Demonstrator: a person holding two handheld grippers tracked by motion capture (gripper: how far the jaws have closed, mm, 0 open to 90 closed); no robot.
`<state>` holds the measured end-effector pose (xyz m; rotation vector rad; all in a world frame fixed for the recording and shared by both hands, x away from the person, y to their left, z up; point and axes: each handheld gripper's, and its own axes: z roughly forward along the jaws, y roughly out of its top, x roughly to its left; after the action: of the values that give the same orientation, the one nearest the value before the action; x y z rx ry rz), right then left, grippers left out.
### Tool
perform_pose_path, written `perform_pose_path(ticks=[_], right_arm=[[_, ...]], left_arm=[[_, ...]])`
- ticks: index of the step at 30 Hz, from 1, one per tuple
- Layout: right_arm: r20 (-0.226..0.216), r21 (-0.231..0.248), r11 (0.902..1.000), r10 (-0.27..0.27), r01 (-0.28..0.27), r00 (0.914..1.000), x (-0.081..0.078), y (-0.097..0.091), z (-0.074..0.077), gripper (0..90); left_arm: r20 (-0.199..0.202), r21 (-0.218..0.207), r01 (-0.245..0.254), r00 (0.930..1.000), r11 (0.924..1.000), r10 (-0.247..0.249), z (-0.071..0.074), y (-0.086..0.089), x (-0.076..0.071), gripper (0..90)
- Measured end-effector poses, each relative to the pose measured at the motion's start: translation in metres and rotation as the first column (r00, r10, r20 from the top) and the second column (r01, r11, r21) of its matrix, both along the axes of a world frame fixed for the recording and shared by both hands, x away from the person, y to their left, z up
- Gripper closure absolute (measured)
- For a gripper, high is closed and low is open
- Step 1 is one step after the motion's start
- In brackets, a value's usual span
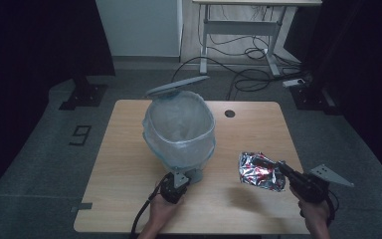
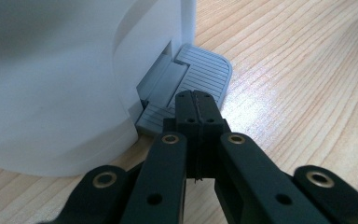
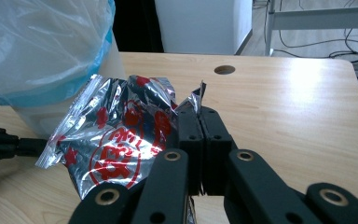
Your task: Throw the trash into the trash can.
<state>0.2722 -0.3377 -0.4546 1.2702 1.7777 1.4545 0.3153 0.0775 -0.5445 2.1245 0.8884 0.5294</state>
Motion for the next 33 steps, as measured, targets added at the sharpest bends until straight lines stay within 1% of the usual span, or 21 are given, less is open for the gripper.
perform_pose_path(ticks=[6,13,22,33], right_arm=[[0.021,0.005,0.9999,0.009,-0.009,0.9997,0.0,0.002,0.006,88.1],[0.041,0.019,0.9998,0.0,-0.001,0.9992,-0.003,0.005,0.016,88.3],[0.044,0.011,0.9999,0.012,-0.012,0.999,0.001,0.013,0.023,88.3],[0.06,0.008,0.9997,0.02,-0.021,0.998,0.004,0.013,0.041,88.3]], left_arm=[[0.002,0.003,0.001,1.0,1.0,-0.001,0.0,0.0,0.0,90.0],[0.0,-0.002,-0.001,1.0,1.0,0.001,0.0,0.0,0.0,90.0],[0.001,-0.002,0.002,1.0,1.0,-0.002,0.0,0.0,0.0,90.0],[0.002,-0.004,-0.002,1.0,1.0,0.002,0.0,0.0,0.0,90.0]])
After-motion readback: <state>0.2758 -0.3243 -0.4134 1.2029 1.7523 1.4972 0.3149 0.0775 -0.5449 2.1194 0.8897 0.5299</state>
